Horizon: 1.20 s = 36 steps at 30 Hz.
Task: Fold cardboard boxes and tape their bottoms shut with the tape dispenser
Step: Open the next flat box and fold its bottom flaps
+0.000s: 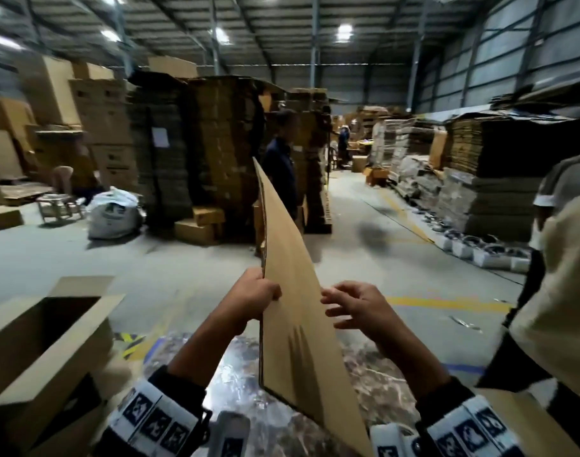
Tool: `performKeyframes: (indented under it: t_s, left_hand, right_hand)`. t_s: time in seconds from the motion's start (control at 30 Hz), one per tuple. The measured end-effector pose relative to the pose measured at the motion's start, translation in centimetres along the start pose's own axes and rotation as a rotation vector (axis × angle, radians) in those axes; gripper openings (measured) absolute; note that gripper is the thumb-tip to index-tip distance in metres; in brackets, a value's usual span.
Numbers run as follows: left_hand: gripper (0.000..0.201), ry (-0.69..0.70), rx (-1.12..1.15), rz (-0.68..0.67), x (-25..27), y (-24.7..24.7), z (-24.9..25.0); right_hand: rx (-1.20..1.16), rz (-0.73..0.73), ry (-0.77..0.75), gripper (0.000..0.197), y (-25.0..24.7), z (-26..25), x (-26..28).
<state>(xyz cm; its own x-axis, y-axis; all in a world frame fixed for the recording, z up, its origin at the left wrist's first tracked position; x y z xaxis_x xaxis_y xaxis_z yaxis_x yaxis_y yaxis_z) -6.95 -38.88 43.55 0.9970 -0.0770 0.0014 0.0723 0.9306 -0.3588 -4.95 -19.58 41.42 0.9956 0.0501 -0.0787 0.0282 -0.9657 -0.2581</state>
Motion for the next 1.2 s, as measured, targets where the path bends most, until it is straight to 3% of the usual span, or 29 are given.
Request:
performKeyframes:
  t_s: [0.13,0.23,0.4,0.5,0.63,0.7,0.87,1.0,1.2]
  left_hand:
    - [0.020,-0.060,-0.122,0.030,2.2,-3.3,-0.1]
    - [0.017,-0.064,-0.205,0.000,3.7,-4.3,-0.2]
    - [0.028,-0.163,-0.362,-0.123,5.3,-3.5,-2.9]
    - [0.028,-0.192,-0.302,-0.182,5.2,-3.0,-4.4]
    - [0.060,-0.250,-0.130,-0.228,3.2,-4.0,-5.7]
    - [0.064,-0.233,-0.039,-0.201,1.0,-5.1,-6.0]
    - [0.052,-0.221,0.123,-0.253,-4.2,-6.7,-7.3]
    - [0.059,-0.224,0.169,-0.357,-5.9,-6.7,-8.8]
    - [0.022,-0.074,0.100,-0.274,-8.6,-9.3,-6.6]
  right_hand:
    - [0.016,-0.133,-0.017,0.036,6.8,-1.4,-1.4]
    - [-0.033,-0.225,-0.039,0.034,10.6,-2.5,-1.9]
    - [-0.120,-0.213,0.039,0.054,13.5,-1.5,-3.1]
    - [-0.141,-0.134,0.099,0.057,13.6,-0.5,-4.0]
    - [-0.127,-0.069,0.124,0.051,13.6,-0.3,-5.5]
    - [-0.107,-0.090,0.139,0.053,14.0,-0.7,-5.9]
    - [-0.066,-0.110,0.175,0.041,15.5,-1.7,-6.3]
    - [-0.040,-0.075,0.197,0.025,15.9,-2.3,-6.9]
    - [0.185,0.094,0.156,0.025,13.9,-3.2,-7.2]
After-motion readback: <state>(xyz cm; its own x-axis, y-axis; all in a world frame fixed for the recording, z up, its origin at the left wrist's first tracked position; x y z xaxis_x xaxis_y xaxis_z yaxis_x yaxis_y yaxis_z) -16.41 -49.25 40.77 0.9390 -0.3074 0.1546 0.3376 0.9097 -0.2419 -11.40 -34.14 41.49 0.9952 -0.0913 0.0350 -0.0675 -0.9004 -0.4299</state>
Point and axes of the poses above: each hand's wrist, its own x-axis away from the middle knuckle, its own y-axis out of the palm, z = x × y, the point moved 9 cm from there along -x, towards the middle knuckle, and after that the axes turned 1 degree about x, right-handed, at the moved point
